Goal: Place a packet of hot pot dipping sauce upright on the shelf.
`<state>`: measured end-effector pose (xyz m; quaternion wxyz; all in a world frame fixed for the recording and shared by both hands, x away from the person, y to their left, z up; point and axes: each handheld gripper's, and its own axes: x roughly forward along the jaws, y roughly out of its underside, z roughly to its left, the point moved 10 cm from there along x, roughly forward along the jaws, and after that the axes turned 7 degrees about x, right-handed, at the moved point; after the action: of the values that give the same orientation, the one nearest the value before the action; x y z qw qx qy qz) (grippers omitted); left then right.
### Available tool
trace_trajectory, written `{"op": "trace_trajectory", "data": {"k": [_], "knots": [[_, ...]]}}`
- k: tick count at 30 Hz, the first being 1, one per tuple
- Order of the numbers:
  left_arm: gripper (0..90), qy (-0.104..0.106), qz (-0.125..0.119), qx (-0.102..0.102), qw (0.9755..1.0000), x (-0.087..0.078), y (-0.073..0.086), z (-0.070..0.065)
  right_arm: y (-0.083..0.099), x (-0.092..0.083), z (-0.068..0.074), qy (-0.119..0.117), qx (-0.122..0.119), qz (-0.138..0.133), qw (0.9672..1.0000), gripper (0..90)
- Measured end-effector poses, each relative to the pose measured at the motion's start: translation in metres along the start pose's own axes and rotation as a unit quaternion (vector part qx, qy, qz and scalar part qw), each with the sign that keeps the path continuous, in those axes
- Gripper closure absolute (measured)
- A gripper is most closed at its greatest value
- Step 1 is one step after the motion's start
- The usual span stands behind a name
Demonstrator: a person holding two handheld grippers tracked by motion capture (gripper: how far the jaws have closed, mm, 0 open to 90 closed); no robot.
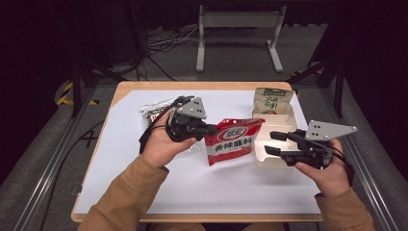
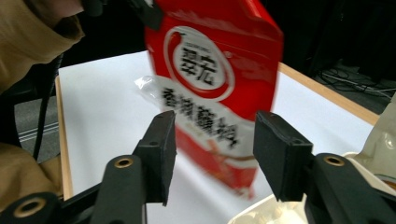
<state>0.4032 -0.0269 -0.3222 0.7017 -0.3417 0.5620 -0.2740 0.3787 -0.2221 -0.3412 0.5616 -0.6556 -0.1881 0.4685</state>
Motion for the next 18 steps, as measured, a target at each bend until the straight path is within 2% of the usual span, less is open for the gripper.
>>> {"op": "trace_trajectory", "data": {"k": [3, 7, 9, 11, 12, 15, 16, 18], "knots": [[88.9, 0.014, -0.006, 0.013, 0.9998, -0.006, -0.003, -0.010, -0.002, 0.002, 0.001, -0.005, -0.001, -0.001, 1.0000, 45.8], [88.9, 0.030, -0.011, 0.032, 0.9990, -0.009, -0.007, -0.021, -0.002, 0.012, 0.012, -0.034, -0.004, 0.012, 0.9993, 44.4], [88.8, 0.035, -0.011, 0.037, 0.9986, -0.008, -0.008, -0.023, -0.002, 0.016, 0.015, -0.040, -0.007, 0.017, 0.9990, 44.5], [88.8, 0.040, -0.013, 0.040, 0.9983, -0.008, -0.009, -0.025, -0.003, 0.019, 0.017, -0.045, -0.009, 0.018, 0.9988, 44.5], [88.8, 0.047, -0.017, 0.041, 0.9979, -0.008, -0.010, -0.026, -0.004, 0.024, 0.020, -0.055, -0.010, 0.021, 0.9982, 45.3], [88.8, 0.053, -0.024, 0.042, 0.9974, -0.009, -0.012, -0.028, -0.005, 0.027, 0.022, -0.065, -0.009, 0.025, 0.9976, 46.3], [88.8, 0.057, -0.028, 0.043, 0.9970, -0.010, -0.013, -0.029, -0.005, 0.033, 0.024, -0.078, -0.009, 0.028, 0.9965, 47.0], [88.8, 0.061, -0.032, 0.046, 0.9965, -0.011, -0.015, -0.031, -0.004, 0.036, 0.025, -0.083, -0.010, 0.031, 0.9960, 47.5]]}}
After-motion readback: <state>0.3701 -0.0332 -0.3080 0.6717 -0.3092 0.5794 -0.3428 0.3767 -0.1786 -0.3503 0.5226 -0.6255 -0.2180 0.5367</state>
